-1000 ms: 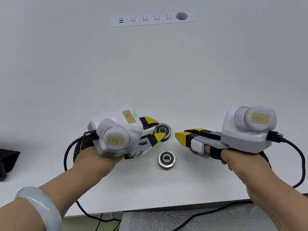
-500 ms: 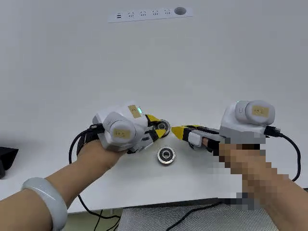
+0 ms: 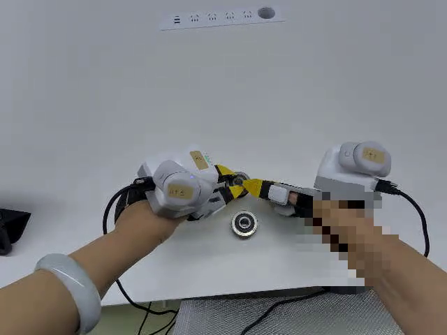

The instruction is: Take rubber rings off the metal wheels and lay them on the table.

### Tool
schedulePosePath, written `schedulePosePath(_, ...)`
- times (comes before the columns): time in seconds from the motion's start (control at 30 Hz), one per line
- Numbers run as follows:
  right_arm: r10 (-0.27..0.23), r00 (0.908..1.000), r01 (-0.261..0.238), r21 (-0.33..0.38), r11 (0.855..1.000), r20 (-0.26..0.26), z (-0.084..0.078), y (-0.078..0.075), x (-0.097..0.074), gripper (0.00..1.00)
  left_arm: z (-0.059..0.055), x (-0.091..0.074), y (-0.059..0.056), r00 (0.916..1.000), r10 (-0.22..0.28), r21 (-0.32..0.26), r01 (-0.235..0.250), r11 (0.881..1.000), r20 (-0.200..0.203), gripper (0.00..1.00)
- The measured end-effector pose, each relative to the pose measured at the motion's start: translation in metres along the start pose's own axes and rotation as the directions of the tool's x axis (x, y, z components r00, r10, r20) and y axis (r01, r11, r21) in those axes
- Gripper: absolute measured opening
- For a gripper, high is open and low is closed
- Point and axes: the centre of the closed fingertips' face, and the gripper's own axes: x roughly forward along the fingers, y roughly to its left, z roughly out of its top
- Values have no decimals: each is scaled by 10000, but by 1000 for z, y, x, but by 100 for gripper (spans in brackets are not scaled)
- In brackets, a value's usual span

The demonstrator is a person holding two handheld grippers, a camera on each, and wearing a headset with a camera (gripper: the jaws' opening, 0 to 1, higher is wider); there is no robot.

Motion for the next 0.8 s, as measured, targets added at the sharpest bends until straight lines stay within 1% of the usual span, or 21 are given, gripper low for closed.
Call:
schedulePosePath(0.07,15,10000,-15,15,10000,-30,-1,0,1,22,0,0,0,10000,8,-10,-8,10000,4,14)
schedulePosePath(0.1,53,10000,-54,207,9998,10,-1,1,2,22,0,0,0,10000,10,-15,-10,10000,0,14)
schedulePosePath(0.2,125,9999,-125,324,9994,-7,-1,2,3,22,-1,0,1,10000,16,-11,-16,10000,-4,14)
schedulePosePath(0.33,277,9996,-278,745,9968,21,-1,3,2,23,-1,1,1,10000,22,-28,-22,10000,6,14)
schedulePosePath(0.4,283,9996,-280,732,9969,-34,-1,3,1,23,-1,1,1,10000,26,-51,-26,10000,14,13)
schedulePosePath(0.47,288,9995,-280,562,9980,-123,-1,6,0,23,-1,1,1,10000,22,-31,-22,10000,11,13)
schedulePosePath(0.5,570,9982,-555,741,9957,-184,-2,12,-2,20,-1,1,2,10000,25,-14,-25,10000,7,13)
schedulePosePath(0.53,444,9989,-434,647,9970,-143,-1,10,-2,21,-1,1,2,10000,24,-21,-24,10000,6,13)
schedulePosePath(0.6,397,9991,-389,417,9984,-171,-1,10,-3,21,-1,1,2,10000,14,-12,-14,10000,11,13)
schedulePosePath(0.67,344,9993,-337,435,9985,-146,-1,7,-4,19,-1,1,2,10000,10,5,-10,10000,7,13)
schedulePosePath(0.73,306,9995,-301,410,9987,-119,0,5,-5,16,-1,2,2,10000,8,6,-8,10000,2,13)
schedulePosePath(0.77,290,9996,-289,321,9991,-14,2,4,-6,13,-1,2,2,10000,8,8,-8,10000,-2,13)
schedulePosePath(0.8,292,9996,-290,354,9990,-25,2,3,-7,10,-1,2,2,10000,10,8,-10,10000,0,13)
